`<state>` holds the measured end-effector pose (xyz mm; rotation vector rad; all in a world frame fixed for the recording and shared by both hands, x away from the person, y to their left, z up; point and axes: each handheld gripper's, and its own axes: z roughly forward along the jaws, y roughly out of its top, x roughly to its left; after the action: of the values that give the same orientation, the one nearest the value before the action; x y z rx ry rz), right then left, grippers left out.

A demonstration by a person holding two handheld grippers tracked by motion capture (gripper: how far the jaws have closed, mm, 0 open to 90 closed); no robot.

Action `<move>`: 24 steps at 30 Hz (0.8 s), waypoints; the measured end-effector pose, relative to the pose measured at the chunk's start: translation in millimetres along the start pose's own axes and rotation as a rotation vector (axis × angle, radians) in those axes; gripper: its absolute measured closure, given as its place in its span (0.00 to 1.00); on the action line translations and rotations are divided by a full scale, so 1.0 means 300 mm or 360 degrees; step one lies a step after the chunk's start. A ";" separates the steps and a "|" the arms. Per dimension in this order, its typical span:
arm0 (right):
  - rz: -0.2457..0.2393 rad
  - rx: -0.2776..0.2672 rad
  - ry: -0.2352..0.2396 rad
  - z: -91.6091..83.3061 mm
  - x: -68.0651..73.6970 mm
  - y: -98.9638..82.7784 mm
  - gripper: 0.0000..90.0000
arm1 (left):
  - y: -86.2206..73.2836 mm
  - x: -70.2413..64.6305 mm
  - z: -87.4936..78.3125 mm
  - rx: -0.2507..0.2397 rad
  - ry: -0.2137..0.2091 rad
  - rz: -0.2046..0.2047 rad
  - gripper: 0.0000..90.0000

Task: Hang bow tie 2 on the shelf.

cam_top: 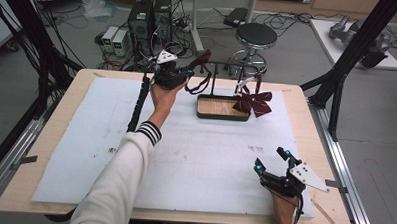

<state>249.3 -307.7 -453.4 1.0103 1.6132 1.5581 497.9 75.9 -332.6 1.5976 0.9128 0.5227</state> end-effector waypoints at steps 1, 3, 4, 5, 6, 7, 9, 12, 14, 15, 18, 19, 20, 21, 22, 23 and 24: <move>-0.0004 -0.0003 0.0001 0.001 -0.001 0.000 0.12 | 0.000 0.000 0.001 -0.0003 0.0006 0.0005 0.88; -0.0008 -0.0003 0.0003 0.001 -0.001 0.000 0.12 | -0.003 0.005 0.004 0.0000 0.0005 0.0003 0.88; -0.0012 -0.0003 0.0004 0.001 -0.001 0.000 0.12 | -0.004 0.007 0.005 0.0006 0.0009 0.0002 0.88; -0.0010 -0.0001 0.0004 0.001 -0.001 0.001 0.12 | -0.006 0.010 0.006 0.0008 0.0016 0.0007 0.88; -0.0012 0.0001 0.0005 0.001 -0.001 0.000 0.12 | -0.008 0.013 0.008 0.0014 0.0020 0.0007 0.88; -0.0010 0.0001 0.0004 0.001 -0.001 0.000 0.12 | -0.011 0.016 0.010 0.0018 0.0020 0.0003 0.88; -0.0010 0.0002 0.0005 0.002 -0.001 0.001 0.12 | -0.015 0.019 0.015 0.0018 0.0017 -0.0003 0.88; -0.0009 0.0004 0.0006 0.002 -0.001 0.001 0.12 | -0.022 0.024 0.022 0.0028 0.0008 -0.0002 0.88; -0.0008 0.0007 0.0009 0.001 -0.001 0.001 0.12 | -0.025 0.026 0.025 0.0035 0.0013 0.0000 0.88; -0.0008 0.0009 0.0009 0.001 -0.001 0.001 0.12 | -0.026 0.027 0.025 0.0038 0.0013 0.0004 0.88; -0.0010 0.0009 0.0007 0.001 -0.002 0.001 0.12 | -0.027 0.028 0.027 0.0039 0.0005 0.0002 0.88; -0.0009 0.0011 0.0008 0.001 -0.001 0.001 0.12 | -0.028 0.028 0.027 0.0043 0.0003 0.0004 0.88; -0.0008 0.0010 0.0009 0.001 -0.001 0.001 0.12 | -0.029 0.028 0.028 0.0044 0.0000 0.0004 0.88; -0.0011 0.0009 0.0007 0.001 -0.002 0.001 0.12 | -0.030 0.028 0.028 0.0051 -0.0001 0.0009 0.87; -0.0007 0.0010 0.0008 0.001 -0.001 0.001 0.12 | -0.031 0.027 0.028 0.0055 0.0007 0.0012 0.85; -0.0008 0.0010 0.0008 0.001 -0.001 0.001 0.12 | -0.031 0.026 0.027 0.0064 0.0009 0.0020 0.82; -0.0007 0.0009 0.0008 0.002 -0.001 0.001 0.12 | -0.031 0.027 0.027 0.0065 -0.0001 0.0026 0.78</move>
<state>249.8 -307.7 -453.1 1.0062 1.6232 1.5550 506.2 77.6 -344.7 1.6429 0.9156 0.5176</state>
